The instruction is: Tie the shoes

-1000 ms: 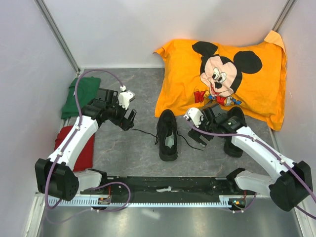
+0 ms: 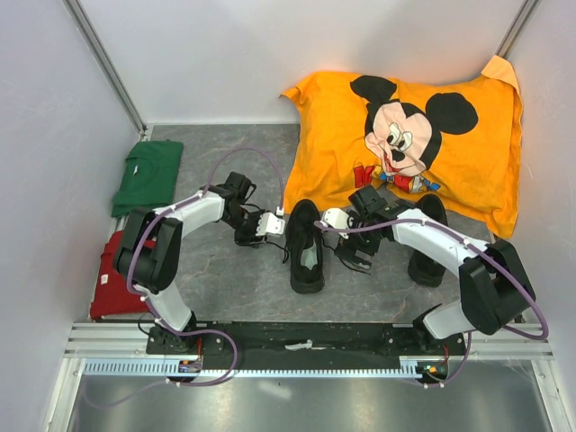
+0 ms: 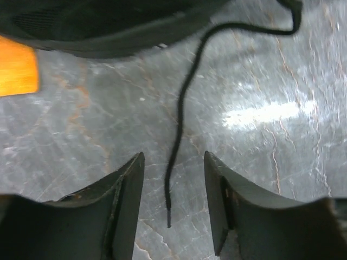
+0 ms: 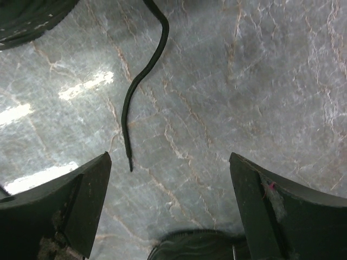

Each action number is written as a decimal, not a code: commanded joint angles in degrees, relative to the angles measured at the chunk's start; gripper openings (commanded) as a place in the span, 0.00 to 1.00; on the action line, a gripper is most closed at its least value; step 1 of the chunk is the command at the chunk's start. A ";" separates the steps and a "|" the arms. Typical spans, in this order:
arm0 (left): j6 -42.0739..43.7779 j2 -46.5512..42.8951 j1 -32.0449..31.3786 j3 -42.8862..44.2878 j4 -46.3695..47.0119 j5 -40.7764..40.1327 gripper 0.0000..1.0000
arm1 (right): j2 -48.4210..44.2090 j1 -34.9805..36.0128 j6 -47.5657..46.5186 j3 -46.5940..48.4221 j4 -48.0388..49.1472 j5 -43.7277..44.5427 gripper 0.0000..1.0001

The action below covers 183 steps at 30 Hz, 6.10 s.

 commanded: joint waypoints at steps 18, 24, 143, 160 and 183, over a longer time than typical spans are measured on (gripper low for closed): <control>-17.37 -15.90 2.92 -6.81 1.59 5.18 0.02 | 1.64 6.22 -0.87 -13.54 15.50 6.06 0.23; -28.27 -24.70 7.13 -5.23 3.35 8.61 0.01 | -6.26 -0.26 3.95 -10.93 13.39 5.36 0.00; -69.08 -1.94 11.80 7.35 30.43 11.43 0.01 | 30.57 20.99 4.30 42.70 1.00 -11.95 0.00; -31.91 -30.23 20.07 -15.32 2.66 5.72 0.02 | 6.92 11.84 11.94 36.29 -6.39 -24.08 0.00; -38.29 -32.63 3.75 -7.17 14.74 12.68 0.43 | -8.20 5.16 16.18 15.11 -5.94 -31.99 0.00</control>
